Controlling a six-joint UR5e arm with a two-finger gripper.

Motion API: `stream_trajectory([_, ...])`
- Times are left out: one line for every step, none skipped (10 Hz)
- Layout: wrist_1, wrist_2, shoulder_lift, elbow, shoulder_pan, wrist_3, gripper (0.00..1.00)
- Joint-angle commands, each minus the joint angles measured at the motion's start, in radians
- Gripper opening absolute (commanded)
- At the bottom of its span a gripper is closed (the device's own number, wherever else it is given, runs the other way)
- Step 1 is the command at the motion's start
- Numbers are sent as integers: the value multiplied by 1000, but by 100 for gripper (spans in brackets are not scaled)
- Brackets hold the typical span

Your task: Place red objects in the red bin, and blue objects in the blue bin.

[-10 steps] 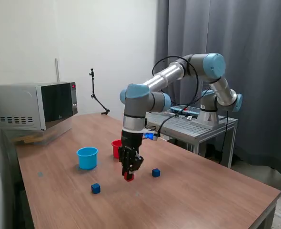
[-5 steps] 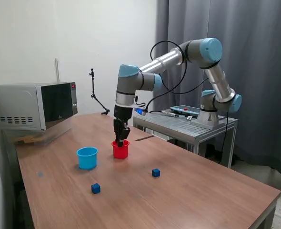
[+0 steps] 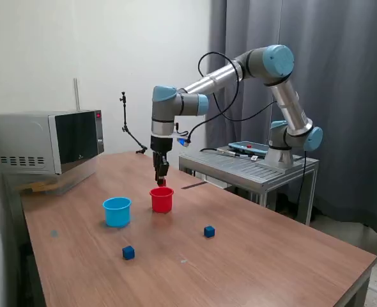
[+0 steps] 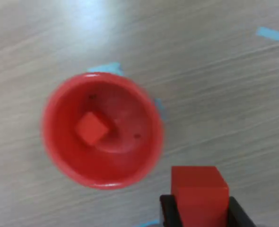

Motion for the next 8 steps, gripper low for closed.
stream_trajectory([2,-14,-44,59,-63,1,0])
stream_trajectory([0,-14,-59,100,-80,2,0])
stream_trajectory([0,-14,-77,134,-89,17,0])
stream_trajectory([0,-14,-91,154,-97,28,0])
stream_trajectory([0,-12,-97,172,-100,30,0])
stream_trajectory([0,-8,-97,185,-97,30,0])
stream_trajectory([-1,-3,-97,192,-97,30,0])
stream_trajectory([-4,-2,-97,194,-94,30,0])
